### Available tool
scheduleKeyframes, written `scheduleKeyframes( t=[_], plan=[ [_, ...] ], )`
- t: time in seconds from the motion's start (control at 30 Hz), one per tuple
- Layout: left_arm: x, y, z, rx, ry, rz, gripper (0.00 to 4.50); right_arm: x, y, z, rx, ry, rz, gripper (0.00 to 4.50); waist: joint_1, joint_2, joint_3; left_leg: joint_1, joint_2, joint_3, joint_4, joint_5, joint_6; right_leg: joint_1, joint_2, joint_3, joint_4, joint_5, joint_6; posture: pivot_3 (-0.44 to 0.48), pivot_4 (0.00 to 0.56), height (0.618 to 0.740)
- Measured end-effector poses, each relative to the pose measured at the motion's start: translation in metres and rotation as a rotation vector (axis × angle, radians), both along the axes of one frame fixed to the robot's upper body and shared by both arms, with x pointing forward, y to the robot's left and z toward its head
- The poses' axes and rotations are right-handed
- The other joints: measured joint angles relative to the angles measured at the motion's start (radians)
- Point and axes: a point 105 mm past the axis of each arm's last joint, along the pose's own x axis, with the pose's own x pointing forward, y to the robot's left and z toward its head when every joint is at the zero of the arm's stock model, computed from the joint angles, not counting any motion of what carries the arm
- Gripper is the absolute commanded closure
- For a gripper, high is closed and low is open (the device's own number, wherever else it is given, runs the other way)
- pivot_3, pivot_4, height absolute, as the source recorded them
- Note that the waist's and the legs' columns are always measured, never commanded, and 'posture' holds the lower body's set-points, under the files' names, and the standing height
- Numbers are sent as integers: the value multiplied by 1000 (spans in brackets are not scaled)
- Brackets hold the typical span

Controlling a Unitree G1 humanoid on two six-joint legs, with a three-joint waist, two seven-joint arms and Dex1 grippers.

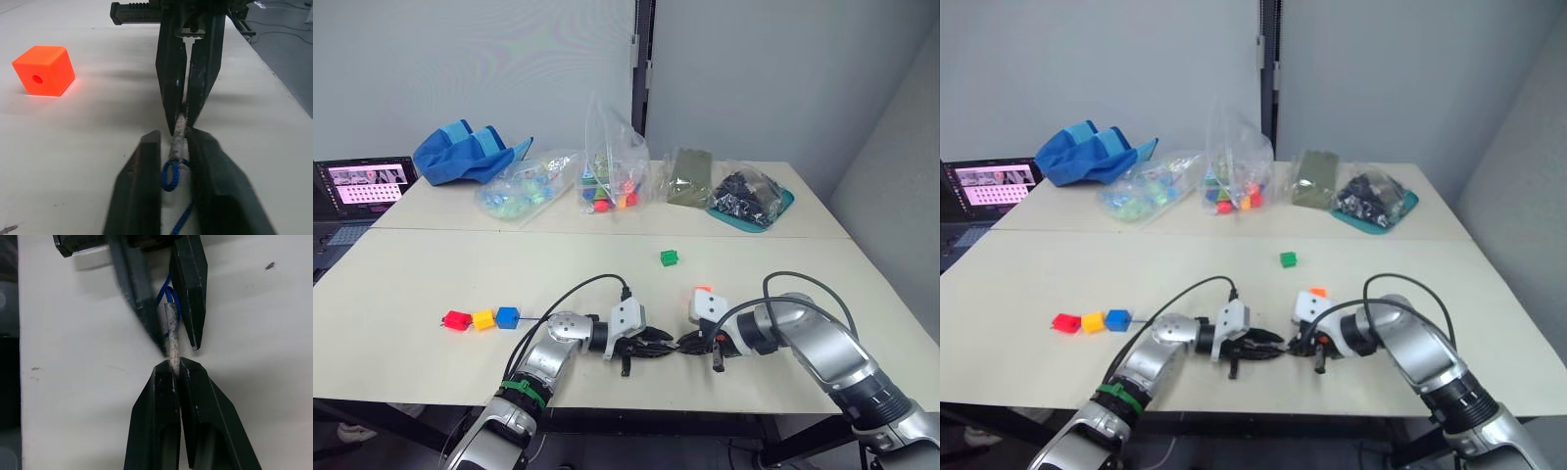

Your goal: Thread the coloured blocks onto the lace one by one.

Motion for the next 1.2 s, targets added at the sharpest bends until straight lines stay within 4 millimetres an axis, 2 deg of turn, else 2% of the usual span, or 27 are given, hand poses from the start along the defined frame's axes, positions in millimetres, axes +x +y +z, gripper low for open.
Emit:
scheduleKeyframes(
  t=[0.23,0.3,0.33,0.37,0.47,0.6,0.67,0.77,0.9,1.07,1.2],
  plan=[
    [-4,1,0,2,14,-39,4460,-2,2,1,-24,8,54,4500,-2,0,0,0,0,0,0,0,0,0,0,0,0,0,0,0,150,740],
    [-3,2,0,6,16,-43,4500,-2,2,1,-22,11,49,3784,-2,0,0,0,0,0,0,0,0,0,0,0,0,0,0,0,150,740],
    [-3,1,0,8,16,-46,4500,-2,2,1,-21,11,47,3570,-2,0,0,0,0,0,0,0,0,0,0,0,0,0,0,0,150,740],
    [-3,1,0,9,17,-49,4500,-4,2,2,-19,12,49,3135,-2,0,0,0,0,0,0,0,0,0,0,0,0,0,0,0,150,740],
    [-2,1,0,10,19,-52,4500,-14,-3,8,9,31,46,2136,0,0,0,-1,0,0,0,0,0,0,0,0,-1,0,0,0,150,740],
    [0,4,1,15,26,-51,4500,-22,-25,29,47,1,-41,730,3,0,0,0,0,0,0,0,0,0,0,0,-1,0,0,0,150,740],
    [2,10,2,18,41,-43,4500,-25,-44,40,111,-34,-156,78,7,0,0,0,0,0,-1,0,0,0,0,0,-1,0,0,0,150,740],
    [8,26,4,22,59,-5,4500,-29,-68,45,176,-89,-324,32,5,0,0,0,0,0,-1,0,1,0,0,0,-2,0,0,0,150,740],
    [13,29,9,2,71,11,4500,-36,-76,44,287,-198,-505,32,9,0,0,-1,0,0,0,0,1,0,0,-1,-2,0,0,0,150,740],
    [24,30,15,-8,75,30,4500,-45,-74,30,403,-311,-741,32,11,0,0,-3,0,-1,0,0,0,-1,0,-1,-2,0,1,0,150,740],
    [27,26,16,-12,83,10,4500,-50,-60,14,468,-321,-879,32,7,0,0,-3,0,-1,-1,0,0,-1,0,-1,-2,0,1,0,150,740]
  ],
)
